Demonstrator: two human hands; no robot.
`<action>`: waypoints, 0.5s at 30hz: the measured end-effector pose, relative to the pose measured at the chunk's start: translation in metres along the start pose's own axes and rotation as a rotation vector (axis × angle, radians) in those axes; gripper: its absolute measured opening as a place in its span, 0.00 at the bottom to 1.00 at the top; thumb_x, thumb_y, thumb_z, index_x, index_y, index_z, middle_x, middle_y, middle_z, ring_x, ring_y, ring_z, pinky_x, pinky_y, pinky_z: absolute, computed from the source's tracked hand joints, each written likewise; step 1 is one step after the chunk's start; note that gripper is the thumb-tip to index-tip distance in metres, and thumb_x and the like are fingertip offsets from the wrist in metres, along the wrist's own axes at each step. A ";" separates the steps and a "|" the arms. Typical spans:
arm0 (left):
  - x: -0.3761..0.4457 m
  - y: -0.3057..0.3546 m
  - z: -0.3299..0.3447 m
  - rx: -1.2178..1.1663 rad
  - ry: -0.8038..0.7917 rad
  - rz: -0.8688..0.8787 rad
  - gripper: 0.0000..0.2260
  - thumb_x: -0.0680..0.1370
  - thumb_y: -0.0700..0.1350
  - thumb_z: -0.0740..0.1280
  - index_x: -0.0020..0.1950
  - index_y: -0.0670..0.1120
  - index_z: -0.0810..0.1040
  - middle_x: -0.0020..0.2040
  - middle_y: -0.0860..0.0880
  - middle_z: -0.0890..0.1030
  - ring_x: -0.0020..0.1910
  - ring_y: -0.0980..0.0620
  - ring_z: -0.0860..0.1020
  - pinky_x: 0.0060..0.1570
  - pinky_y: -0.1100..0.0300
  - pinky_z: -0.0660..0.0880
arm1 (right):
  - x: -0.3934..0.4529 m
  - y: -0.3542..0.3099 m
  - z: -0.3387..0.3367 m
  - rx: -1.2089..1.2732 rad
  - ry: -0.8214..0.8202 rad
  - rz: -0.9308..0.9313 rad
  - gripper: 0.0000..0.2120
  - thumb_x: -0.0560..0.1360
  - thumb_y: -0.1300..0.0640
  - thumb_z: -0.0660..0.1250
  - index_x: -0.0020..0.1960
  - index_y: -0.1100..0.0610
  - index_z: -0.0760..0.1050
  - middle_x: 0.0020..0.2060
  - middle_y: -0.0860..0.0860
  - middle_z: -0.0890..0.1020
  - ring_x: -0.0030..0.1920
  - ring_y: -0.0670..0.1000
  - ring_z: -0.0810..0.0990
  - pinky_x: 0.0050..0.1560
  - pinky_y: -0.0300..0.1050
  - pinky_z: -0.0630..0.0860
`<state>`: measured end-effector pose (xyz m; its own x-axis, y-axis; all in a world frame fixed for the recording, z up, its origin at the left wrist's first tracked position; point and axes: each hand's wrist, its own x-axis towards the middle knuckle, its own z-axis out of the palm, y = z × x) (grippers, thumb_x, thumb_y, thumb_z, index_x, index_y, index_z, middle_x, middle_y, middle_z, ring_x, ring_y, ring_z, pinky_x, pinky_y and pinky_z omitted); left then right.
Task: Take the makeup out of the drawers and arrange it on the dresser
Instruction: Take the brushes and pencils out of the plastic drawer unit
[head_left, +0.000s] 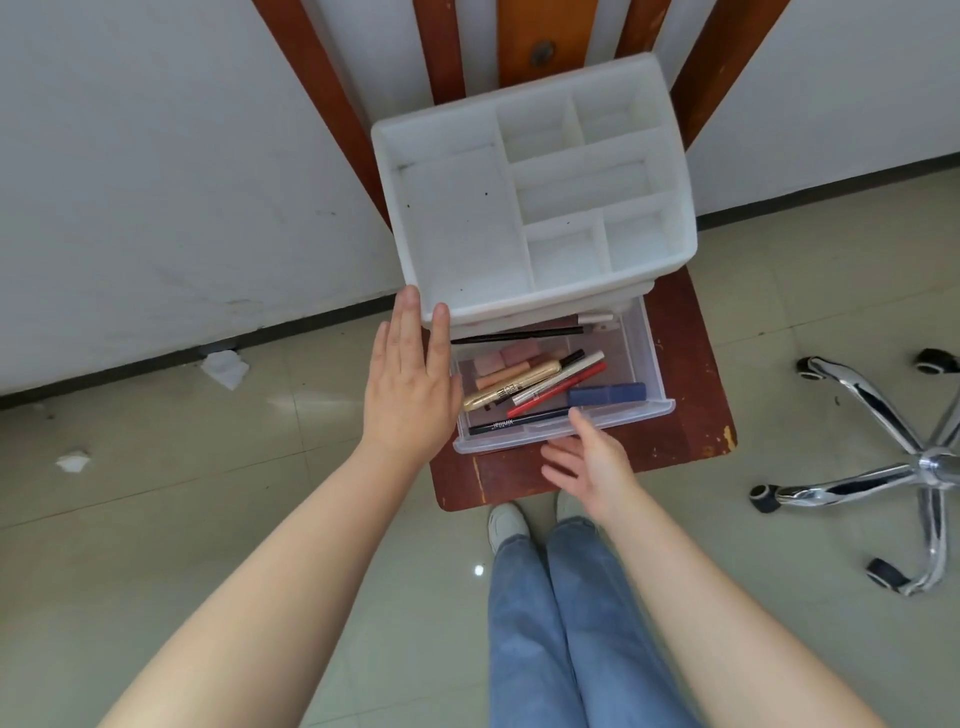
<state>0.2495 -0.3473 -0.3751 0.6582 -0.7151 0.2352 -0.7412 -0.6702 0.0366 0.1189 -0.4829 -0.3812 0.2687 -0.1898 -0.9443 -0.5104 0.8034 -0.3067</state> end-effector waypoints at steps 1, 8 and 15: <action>-0.001 0.003 -0.003 -0.002 -0.014 -0.030 0.30 0.72 0.46 0.56 0.72 0.40 0.52 0.66 0.33 0.58 0.66 0.37 0.59 0.66 0.45 0.64 | -0.009 -0.003 -0.001 -0.246 -0.024 0.002 0.08 0.78 0.54 0.59 0.55 0.56 0.67 0.48 0.56 0.76 0.49 0.54 0.76 0.55 0.50 0.74; -0.032 0.036 0.002 -0.183 -0.285 0.070 0.18 0.68 0.40 0.59 0.58 0.39 0.70 0.53 0.39 0.79 0.54 0.42 0.74 0.48 0.51 0.79 | -0.015 -0.047 -0.022 -1.457 0.046 -0.807 0.14 0.75 0.63 0.62 0.59 0.63 0.74 0.53 0.57 0.78 0.54 0.55 0.75 0.56 0.45 0.70; 0.022 0.063 0.015 -0.047 -0.649 -0.193 0.23 0.76 0.42 0.62 0.70 0.42 0.60 0.67 0.44 0.67 0.67 0.44 0.65 0.65 0.52 0.62 | 0.032 -0.087 -0.014 -2.275 -0.049 -0.913 0.28 0.74 0.57 0.64 0.70 0.56 0.59 0.66 0.57 0.65 0.67 0.58 0.64 0.62 0.52 0.68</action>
<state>0.2191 -0.4082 -0.3818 0.7140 -0.5676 -0.4099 -0.5979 -0.7990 0.0648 0.1602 -0.5671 -0.3866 0.8168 0.0457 -0.5751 -0.0056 -0.9962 -0.0871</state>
